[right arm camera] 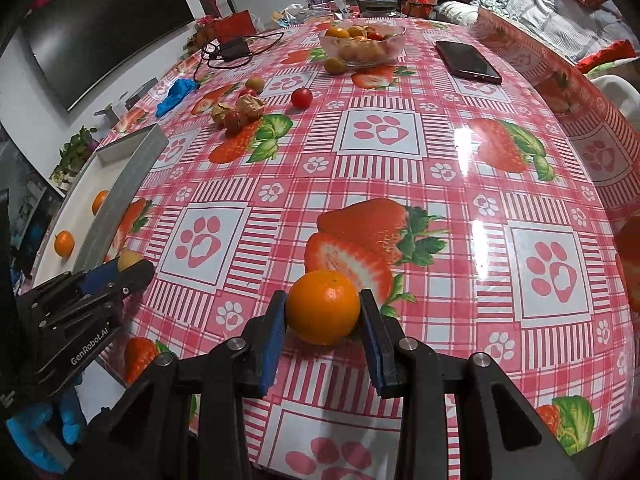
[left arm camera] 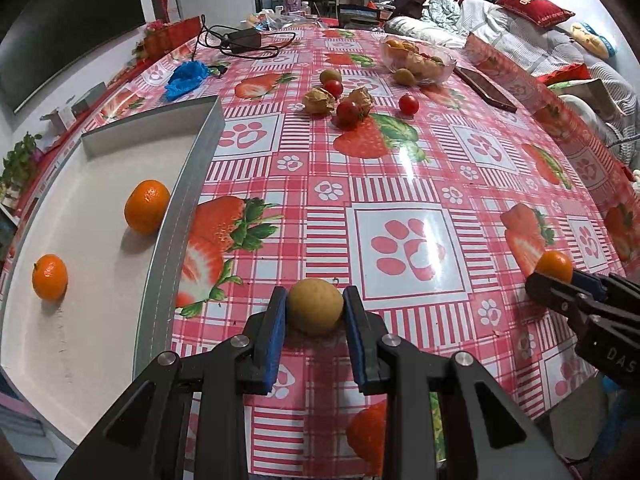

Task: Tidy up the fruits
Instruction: 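Carry the kiwi and orange toward the white tray with both grippers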

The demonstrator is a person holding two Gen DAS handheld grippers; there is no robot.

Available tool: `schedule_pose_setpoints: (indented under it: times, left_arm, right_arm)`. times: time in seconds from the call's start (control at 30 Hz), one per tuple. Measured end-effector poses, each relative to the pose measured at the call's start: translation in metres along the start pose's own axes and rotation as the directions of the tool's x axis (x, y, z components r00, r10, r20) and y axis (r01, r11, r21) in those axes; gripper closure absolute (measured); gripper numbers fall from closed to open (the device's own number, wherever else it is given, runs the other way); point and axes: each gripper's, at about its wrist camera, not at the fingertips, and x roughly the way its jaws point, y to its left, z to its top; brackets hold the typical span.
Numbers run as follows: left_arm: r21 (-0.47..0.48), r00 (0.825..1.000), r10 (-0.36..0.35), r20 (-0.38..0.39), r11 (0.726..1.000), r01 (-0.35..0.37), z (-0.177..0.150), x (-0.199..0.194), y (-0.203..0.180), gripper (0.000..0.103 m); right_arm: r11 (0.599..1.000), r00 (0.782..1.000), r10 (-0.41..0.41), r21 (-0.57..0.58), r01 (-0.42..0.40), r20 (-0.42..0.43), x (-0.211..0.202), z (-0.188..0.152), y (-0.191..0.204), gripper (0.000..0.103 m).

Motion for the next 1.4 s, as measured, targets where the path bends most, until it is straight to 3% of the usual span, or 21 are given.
schedule_pose_setpoints:
  times: [0.17, 0.53, 1.1, 1.2, 1.27, 1.4]
  left_arm:
    - [-0.047, 0.995, -0.095, 0.010, 0.994, 0.095, 0.000, -0.001, 0.012, 0.054]
    - [-0.047, 0.998, -0.069, 0.005, 0.996, 0.069, 0.000, -0.001, 0.014, 0.052]
    - [0.000, 1.000, -0.017, 0.005, 1.000, 0.017, -0.004, -0.001, 0.008, 0.054]
    - [0.002, 1.000, -0.015, 0.003, 1.000, 0.015, -0.004, -0.001, 0.010, 0.060]
    - [0.006, 1.000, -0.022, -0.003, 1.000, 0.022, -0.002, -0.002, 0.011, 0.072]
    - [-0.016, 0.999, -0.048, -0.025, 0.999, 0.047, 0.001, -0.002, 0.014, 0.072]
  right_arm:
    - [1.000, 1.000, -0.008, -0.003, 0.008, 0.006, 0.000, -0.001, 0.001, 0.066]
    - [1.000, 1.000, -0.001, 0.005, 0.001, 0.028, -0.002, -0.004, 0.001, 0.066]
    - [1.000, 0.999, 0.002, 0.001, -0.002, 0.049, -0.005, -0.008, 0.002, 0.066]
    - [1.000, 0.999, -0.004, -0.007, 0.004, 0.046, -0.004, -0.009, 0.003, 0.066]
    - [1.000, 0.999, -0.006, -0.012, 0.006, 0.039, -0.004, -0.007, 0.004, 0.066]
    - [1.000, 1.000, 0.007, -0.001, -0.007, 0.027, -0.003, -0.004, 0.001, 0.066]
